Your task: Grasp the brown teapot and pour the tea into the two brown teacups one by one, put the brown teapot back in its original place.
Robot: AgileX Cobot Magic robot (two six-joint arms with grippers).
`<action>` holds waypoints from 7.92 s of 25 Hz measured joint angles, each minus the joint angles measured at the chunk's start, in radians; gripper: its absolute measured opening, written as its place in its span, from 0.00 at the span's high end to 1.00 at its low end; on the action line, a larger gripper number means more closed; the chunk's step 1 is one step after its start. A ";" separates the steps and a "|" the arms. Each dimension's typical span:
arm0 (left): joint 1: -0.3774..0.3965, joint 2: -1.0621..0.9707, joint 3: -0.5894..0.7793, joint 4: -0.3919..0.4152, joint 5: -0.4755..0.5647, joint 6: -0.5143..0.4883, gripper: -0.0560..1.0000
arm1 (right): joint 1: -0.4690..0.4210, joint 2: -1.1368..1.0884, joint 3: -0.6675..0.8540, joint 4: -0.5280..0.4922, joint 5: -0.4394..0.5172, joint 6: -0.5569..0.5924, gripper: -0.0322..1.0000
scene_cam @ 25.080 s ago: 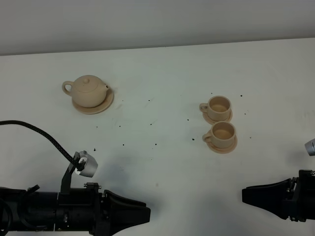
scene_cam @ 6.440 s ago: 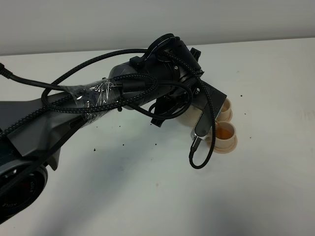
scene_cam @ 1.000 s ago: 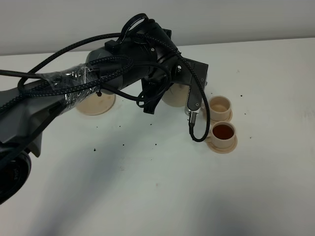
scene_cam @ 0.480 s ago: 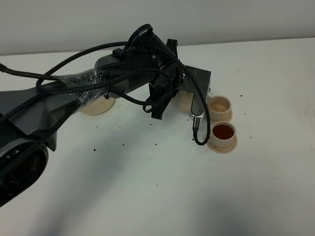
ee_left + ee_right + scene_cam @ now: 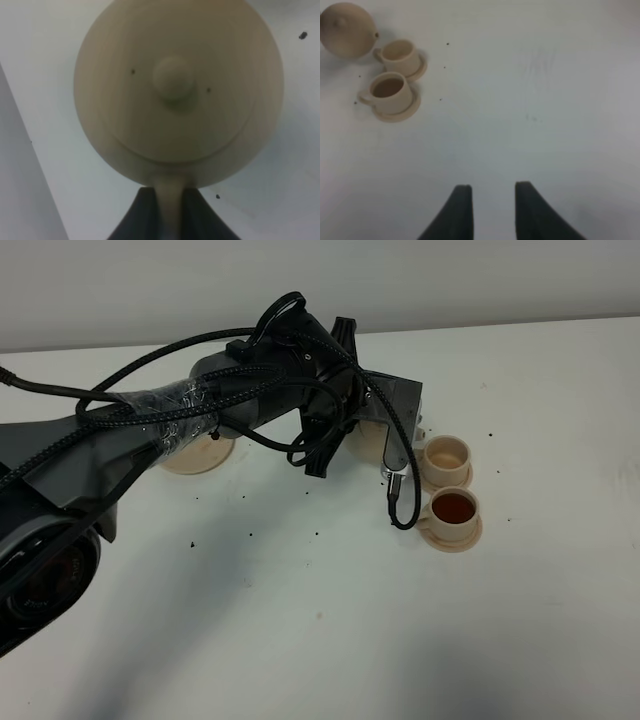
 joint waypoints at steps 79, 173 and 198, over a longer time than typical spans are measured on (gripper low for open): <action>-0.042 0.000 0.000 0.153 -0.131 0.007 0.80 | 0.000 0.000 0.000 0.000 0.000 0.000 0.74; -0.074 0.038 0.002 0.389 -0.285 0.215 0.80 | 0.000 0.000 0.000 0.000 0.000 0.000 0.74; -0.074 0.038 0.002 0.389 -0.292 0.268 0.80 | 0.000 0.000 0.000 0.000 0.000 0.000 0.74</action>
